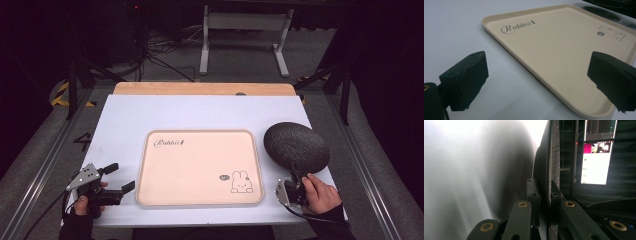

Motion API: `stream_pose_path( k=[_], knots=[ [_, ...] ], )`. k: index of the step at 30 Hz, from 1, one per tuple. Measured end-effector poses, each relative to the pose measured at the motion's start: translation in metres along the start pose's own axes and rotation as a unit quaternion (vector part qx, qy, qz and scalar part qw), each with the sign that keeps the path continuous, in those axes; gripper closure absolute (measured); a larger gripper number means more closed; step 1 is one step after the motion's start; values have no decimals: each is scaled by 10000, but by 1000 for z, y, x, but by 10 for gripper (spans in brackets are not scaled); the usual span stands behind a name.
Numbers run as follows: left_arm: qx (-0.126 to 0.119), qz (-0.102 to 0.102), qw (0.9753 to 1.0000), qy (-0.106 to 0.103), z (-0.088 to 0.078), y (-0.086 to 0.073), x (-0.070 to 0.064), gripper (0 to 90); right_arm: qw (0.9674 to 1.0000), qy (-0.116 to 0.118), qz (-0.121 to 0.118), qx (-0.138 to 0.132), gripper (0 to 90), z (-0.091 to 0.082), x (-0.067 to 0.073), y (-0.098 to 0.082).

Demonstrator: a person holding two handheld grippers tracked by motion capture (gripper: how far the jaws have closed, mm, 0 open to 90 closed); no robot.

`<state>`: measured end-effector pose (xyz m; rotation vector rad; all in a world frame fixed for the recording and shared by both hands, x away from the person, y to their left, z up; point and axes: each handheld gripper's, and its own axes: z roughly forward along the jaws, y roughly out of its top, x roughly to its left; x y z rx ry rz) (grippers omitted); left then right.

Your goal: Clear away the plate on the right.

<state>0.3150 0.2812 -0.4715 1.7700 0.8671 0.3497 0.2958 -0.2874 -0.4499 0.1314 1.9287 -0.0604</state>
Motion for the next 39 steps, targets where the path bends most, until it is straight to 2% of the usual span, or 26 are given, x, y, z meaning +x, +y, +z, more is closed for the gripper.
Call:
stream_pose_path(
  k=[8,18,24,27,32,33,39],
  knots=[
    [-1,-4,10000,-1,0,0,0,40,9999,-132,-87,-66,847,-10,-5,4],
    [4,-3,10000,12,0,0,0,39,9987,-299,-158,-378,848,-29,-16,19],
    [7,-3,10000,15,0,0,0,39,9971,-335,-221,-642,848,-43,-22,36],
    [7,-1,10000,16,0,0,0,39,9956,-368,-340,-797,848,-47,-23,45],
    [6,-2,10000,15,0,0,0,39,9943,-363,-316,-953,847,-52,-24,55],
    [7,0,10000,16,0,0,0,39,9935,-378,-376,-1002,847,-53,-25,57],
    [10,1,10000,14,0,0,0,39,9909,-404,-354,-1236,847,-60,-29,72]
  ],
)
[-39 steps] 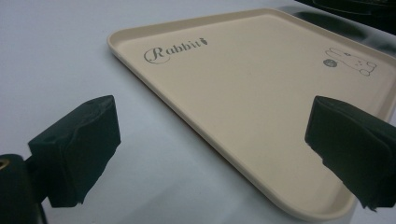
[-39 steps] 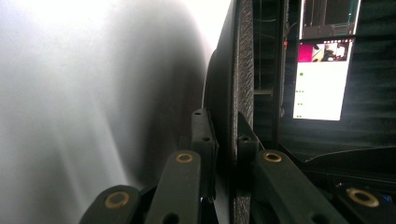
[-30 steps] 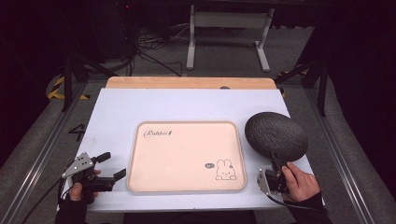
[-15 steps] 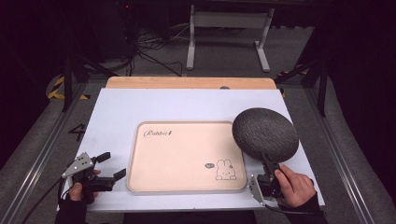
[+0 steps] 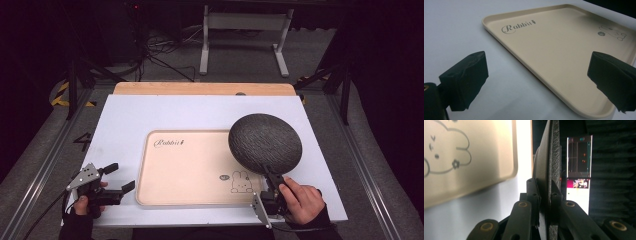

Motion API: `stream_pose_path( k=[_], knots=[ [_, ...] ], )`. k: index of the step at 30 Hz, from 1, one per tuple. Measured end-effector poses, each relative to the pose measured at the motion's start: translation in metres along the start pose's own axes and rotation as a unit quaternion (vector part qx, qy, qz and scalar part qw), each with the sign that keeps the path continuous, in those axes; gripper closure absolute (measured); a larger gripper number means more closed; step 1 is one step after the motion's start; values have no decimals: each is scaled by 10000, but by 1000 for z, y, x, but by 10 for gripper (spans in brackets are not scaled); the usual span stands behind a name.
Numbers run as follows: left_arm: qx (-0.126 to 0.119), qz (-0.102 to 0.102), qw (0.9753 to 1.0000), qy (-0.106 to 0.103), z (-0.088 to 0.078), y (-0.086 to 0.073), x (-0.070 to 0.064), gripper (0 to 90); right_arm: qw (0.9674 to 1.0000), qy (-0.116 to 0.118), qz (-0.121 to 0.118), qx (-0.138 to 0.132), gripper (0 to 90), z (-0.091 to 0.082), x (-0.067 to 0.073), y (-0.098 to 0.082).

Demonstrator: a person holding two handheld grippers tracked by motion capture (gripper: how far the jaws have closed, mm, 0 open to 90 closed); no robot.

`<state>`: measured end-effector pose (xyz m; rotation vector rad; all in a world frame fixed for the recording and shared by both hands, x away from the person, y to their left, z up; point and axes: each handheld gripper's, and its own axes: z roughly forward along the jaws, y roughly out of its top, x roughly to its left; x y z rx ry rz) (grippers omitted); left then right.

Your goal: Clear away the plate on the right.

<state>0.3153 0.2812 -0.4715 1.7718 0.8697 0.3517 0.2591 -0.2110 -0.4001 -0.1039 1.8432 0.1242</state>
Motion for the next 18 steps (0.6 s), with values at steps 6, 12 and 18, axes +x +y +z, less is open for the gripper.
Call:
stream_pose_path(
  k=[6,12,18],
  knots=[
    [0,4,10000,-2,0,0,0,39,9998,28,-56,-186,846,-1,-2,15],
    [2,4,10000,0,0,0,0,39,9992,68,-96,-386,846,-1,-4,27],
    [4,2,10000,-1,0,0,0,39,9986,79,-129,-510,845,-1,-4,36]
  ],
)
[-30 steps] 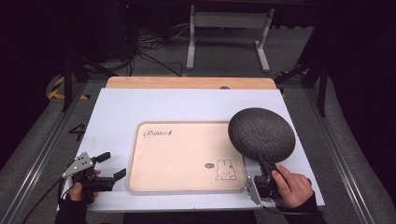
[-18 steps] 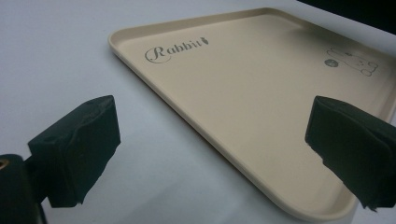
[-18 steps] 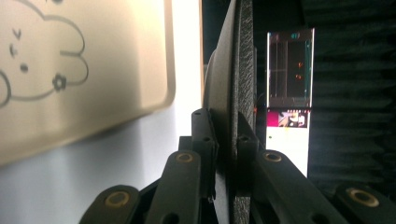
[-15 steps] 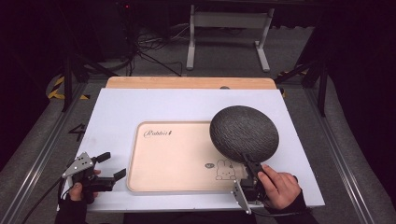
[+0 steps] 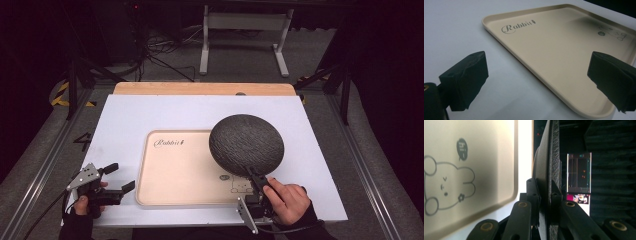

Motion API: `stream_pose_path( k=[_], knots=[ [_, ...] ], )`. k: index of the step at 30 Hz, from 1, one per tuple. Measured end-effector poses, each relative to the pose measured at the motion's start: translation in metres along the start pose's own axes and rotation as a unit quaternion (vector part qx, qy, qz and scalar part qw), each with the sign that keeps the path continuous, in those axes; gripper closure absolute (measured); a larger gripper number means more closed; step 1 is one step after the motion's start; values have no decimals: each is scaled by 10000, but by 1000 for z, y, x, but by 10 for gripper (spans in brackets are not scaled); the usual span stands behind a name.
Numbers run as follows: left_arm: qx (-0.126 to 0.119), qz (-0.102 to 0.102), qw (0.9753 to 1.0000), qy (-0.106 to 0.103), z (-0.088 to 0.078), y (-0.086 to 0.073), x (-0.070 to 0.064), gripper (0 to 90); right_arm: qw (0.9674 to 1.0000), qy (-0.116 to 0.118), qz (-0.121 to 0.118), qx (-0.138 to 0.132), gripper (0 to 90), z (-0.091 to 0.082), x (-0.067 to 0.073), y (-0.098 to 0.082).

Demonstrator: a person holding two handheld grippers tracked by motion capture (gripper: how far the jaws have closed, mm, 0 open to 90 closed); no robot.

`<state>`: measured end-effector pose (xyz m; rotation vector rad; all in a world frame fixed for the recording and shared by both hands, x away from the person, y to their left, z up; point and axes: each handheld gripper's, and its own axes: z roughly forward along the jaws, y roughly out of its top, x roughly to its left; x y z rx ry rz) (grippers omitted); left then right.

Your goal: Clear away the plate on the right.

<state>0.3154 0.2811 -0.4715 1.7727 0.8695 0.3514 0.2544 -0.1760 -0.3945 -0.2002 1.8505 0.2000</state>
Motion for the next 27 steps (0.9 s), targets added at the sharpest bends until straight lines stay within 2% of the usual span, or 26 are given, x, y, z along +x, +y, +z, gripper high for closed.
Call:
stream_pose_path(
  k=[1,14,27],
  knots=[
    [0,0,10000,-1,0,0,0,39,10000,-17,-5,-94,846,1,0,5],
    [-3,2,10000,1,0,0,0,39,9985,84,-146,-519,845,5,-2,35],
    [-2,1,10000,2,0,0,0,39,9955,219,-179,-908,845,10,-4,53]
  ],
)
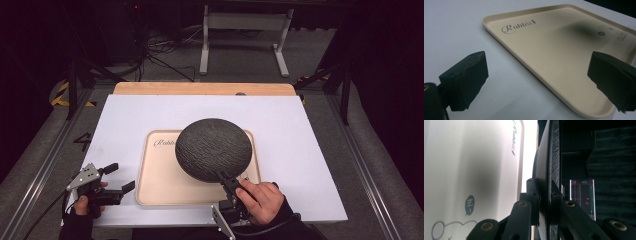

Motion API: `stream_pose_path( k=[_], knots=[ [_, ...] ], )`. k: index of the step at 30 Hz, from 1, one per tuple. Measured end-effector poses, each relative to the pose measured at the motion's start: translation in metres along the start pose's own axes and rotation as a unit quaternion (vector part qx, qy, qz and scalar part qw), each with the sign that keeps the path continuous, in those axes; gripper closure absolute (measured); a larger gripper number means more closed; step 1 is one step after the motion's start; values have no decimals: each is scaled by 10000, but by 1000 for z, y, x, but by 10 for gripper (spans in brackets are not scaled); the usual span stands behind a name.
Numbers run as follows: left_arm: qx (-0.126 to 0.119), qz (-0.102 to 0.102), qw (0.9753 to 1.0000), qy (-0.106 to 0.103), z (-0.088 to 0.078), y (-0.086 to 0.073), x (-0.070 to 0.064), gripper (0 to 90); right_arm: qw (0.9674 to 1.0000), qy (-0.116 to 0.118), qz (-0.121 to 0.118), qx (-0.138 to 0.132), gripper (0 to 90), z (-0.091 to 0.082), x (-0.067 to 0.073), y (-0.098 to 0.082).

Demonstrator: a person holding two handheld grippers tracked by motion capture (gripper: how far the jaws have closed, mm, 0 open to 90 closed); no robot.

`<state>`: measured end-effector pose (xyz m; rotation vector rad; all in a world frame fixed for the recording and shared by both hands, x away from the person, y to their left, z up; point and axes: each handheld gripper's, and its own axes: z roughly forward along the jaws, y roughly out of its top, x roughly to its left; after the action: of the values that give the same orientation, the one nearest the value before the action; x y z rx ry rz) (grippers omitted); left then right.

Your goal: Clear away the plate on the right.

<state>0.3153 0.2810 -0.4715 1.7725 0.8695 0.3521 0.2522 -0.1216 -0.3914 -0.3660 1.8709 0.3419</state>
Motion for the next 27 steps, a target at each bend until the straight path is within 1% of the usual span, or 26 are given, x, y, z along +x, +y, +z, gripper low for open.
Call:
stream_pose_path(
  k=[2,4,8,12,16,21,23,27],
  knots=[
    [0,-2,10000,-2,0,0,0,39,10000,-27,33,-67,845,2,1,1],
    [-2,-1,10000,-2,0,0,0,39,9997,-83,107,-191,849,3,3,1],
    [-1,0,10000,-2,0,0,0,39,9995,-123,104,-270,848,6,3,1],
    [-2,1,10000,-2,0,0,0,39,9996,-87,69,-250,848,10,5,2],
    [-1,3,10000,-4,0,0,0,39,9997,-31,50,-245,846,14,10,2],
    [1,6,10000,-5,0,0,0,39,9991,88,55,-400,845,20,17,1],
    [-1,5,10000,-5,0,0,0,39,9992,123,-7,-377,846,23,21,2],
    [-3,-3,10000,-7,0,0,0,39,9991,192,-5,-387,845,27,24,3]
  ],
)
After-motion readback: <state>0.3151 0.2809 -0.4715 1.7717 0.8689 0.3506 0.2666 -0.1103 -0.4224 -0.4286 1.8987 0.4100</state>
